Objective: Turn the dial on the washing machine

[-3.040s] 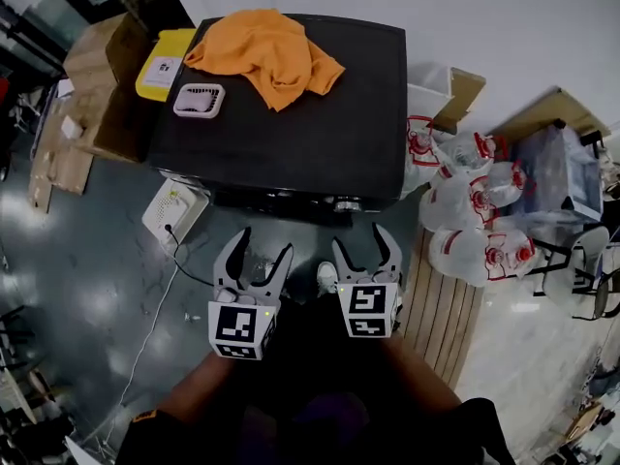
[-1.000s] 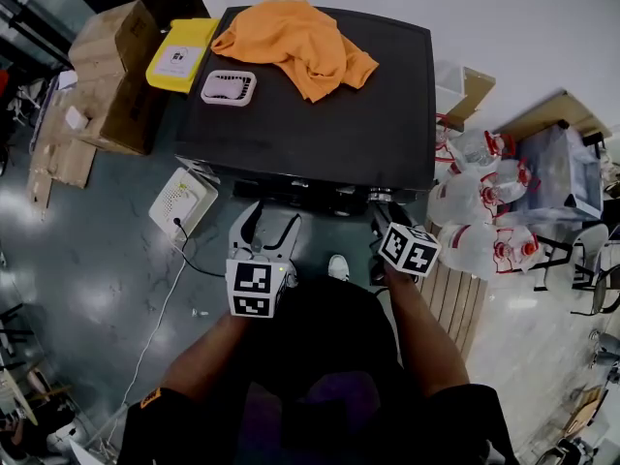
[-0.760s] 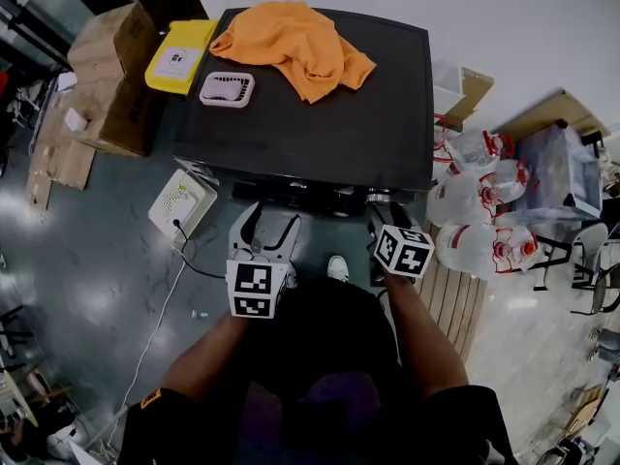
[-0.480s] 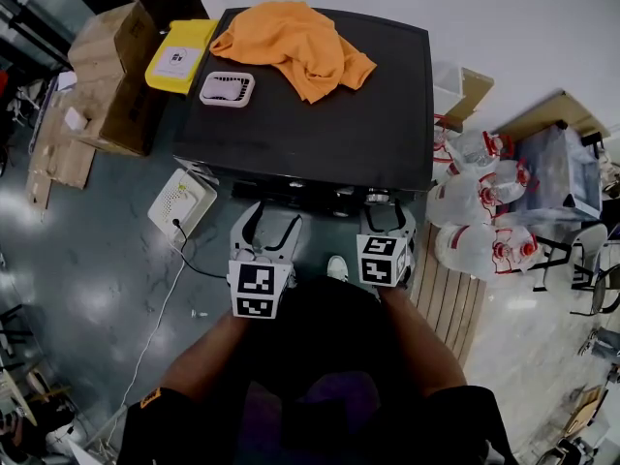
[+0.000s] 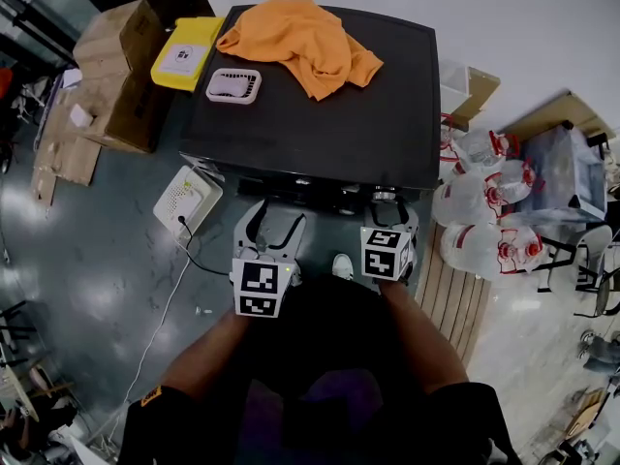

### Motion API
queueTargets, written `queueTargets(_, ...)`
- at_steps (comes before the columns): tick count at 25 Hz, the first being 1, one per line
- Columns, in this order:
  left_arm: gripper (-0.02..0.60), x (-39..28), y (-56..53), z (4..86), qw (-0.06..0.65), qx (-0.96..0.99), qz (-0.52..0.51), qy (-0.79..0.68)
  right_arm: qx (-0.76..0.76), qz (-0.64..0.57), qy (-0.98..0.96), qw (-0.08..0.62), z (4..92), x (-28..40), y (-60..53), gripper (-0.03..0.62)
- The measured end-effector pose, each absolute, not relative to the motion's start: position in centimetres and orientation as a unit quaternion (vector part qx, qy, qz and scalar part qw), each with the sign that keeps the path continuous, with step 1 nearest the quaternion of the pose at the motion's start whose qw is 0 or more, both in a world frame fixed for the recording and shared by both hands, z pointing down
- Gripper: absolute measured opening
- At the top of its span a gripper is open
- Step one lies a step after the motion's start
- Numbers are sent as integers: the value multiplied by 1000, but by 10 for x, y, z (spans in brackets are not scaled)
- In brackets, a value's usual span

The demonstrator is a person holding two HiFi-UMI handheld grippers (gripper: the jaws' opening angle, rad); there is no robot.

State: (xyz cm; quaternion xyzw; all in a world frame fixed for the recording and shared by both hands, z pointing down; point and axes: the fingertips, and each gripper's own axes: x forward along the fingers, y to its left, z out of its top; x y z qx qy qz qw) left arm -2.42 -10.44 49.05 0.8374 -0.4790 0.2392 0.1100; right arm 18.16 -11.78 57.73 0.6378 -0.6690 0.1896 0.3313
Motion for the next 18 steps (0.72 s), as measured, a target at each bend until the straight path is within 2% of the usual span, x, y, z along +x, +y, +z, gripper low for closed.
queueTargets(6, 290, -22, -105, 490, 111, 840, 237, -475, 643, 254, -668, 274, 581, 188, -117, 265)
queueTargets(12, 290, -18, -106, 491, 130, 845, 222, -470, 608, 365, -693, 126, 583, 194, -116, 264)
queueTargets(15, 290, -16, -107, 493, 135, 845, 218, -470, 601, 372, -697, 117, 583, 194, -116, 265)
queueTargets(18, 290, -14, -107, 494, 134, 844, 220, -471, 613, 342, -695, 154, 583, 194, -115, 270)
